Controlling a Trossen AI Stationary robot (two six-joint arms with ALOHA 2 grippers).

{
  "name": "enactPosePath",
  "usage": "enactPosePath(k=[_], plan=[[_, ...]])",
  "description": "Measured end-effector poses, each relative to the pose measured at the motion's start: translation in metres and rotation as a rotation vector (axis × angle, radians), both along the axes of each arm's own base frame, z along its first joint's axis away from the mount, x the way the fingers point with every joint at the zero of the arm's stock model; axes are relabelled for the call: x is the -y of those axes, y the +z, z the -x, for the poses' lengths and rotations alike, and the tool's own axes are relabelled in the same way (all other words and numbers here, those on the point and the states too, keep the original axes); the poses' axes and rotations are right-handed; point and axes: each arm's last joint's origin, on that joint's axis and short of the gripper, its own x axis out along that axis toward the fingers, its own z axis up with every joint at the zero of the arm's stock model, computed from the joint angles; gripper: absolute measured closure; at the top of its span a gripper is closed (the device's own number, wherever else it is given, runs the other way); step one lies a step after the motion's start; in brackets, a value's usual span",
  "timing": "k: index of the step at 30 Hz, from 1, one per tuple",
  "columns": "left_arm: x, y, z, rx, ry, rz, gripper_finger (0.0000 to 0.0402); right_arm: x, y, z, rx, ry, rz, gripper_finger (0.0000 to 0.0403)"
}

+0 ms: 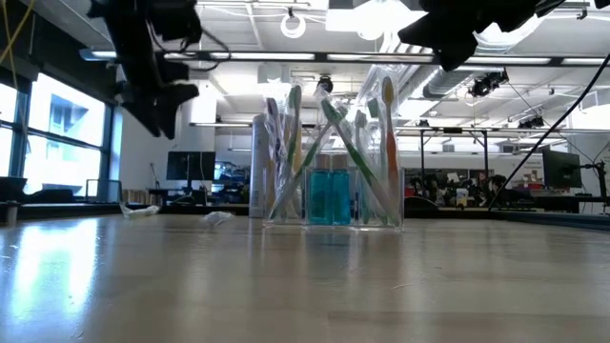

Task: Pick & Place toothbrushing station
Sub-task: Put the green toothbrush into the right section of the transparent organizer

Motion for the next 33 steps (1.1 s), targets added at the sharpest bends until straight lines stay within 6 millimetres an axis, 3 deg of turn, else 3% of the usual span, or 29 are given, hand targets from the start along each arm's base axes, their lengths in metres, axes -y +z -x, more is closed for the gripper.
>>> enactPosePath(k=[5, 10, 15, 19, 25, 28, 33], plan=[[-0.048, -0.001, 0.034, 0.137, 0.271, 0.135, 0.0232, 0.000, 0.000, 0.000, -0.001, 0.000, 0.000, 0.0227], [-0.071, -0.006, 0.055, 0.158, 0.360, 0.201, 0.0232, 0.000, 0.000, 0.000, -0.002, 0.001, 0.001, 0.0227], [-0.086, -0.015, 0.042, 0.226, 0.323, 0.234, 0.0232, 0.000, -0.001, 0.000, -0.006, 0.000, 0.004, 0.0227], [-0.104, -0.038, 0.028, 0.299, 0.415, 0.321, 0.0232, 0.000, 0.000, 0.000, -0.004, -0.002, 0.002, 0.0227], [-0.133, -0.067, 0.030, 0.202, 0.531, 0.513, 0.0232, 0.000, -0.002, 0.001, -0.020, -0.009, -0.015, 0.0227], [-0.138, -0.068, 0.033, 0.130, 0.567, 0.586, 0.0232, 0.000, -0.003, 0.002, -0.038, -0.007, -0.007, 0.0227], [-0.142, -0.062, 0.031, 0.094, 0.593, 0.552, 0.0232, 0.000, -0.005, 0.002, -0.052, -0.009, -0.004, 0.0227]])
